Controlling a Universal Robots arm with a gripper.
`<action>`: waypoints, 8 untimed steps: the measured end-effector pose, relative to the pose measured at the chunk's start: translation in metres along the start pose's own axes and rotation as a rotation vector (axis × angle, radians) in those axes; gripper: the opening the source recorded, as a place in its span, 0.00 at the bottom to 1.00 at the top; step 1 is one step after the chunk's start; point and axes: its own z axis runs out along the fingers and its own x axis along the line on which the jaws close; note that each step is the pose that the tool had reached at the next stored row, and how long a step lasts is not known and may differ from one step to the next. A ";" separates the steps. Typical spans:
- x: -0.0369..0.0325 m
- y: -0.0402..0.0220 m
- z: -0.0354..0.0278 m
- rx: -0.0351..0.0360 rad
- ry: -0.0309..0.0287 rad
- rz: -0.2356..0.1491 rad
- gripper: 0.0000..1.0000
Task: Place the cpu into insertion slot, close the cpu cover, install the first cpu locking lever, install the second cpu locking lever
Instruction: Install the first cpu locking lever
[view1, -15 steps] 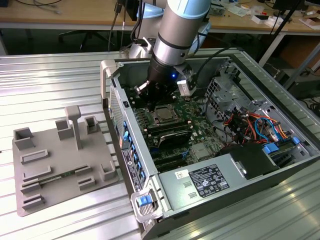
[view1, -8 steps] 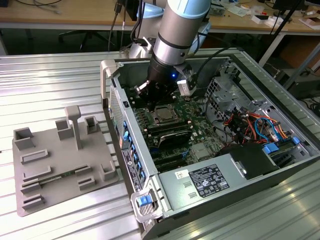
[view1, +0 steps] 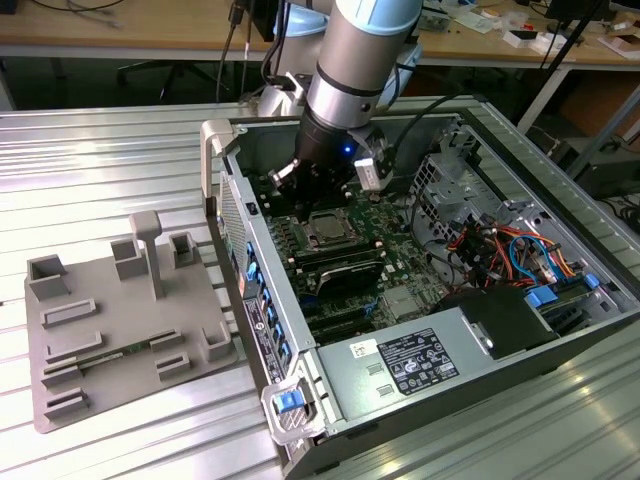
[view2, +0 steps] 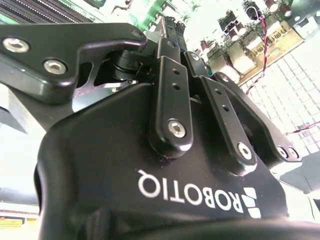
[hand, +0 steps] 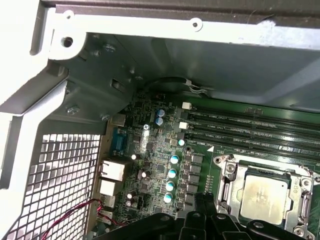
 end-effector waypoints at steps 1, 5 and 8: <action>0.0004 0.0002 -0.0005 -0.0001 0.0000 0.000 0.11; 0.0009 0.0022 -0.0007 -0.0010 -0.0005 0.000 0.11; 0.0003 0.0083 -0.0005 -0.0010 -0.0004 0.000 0.11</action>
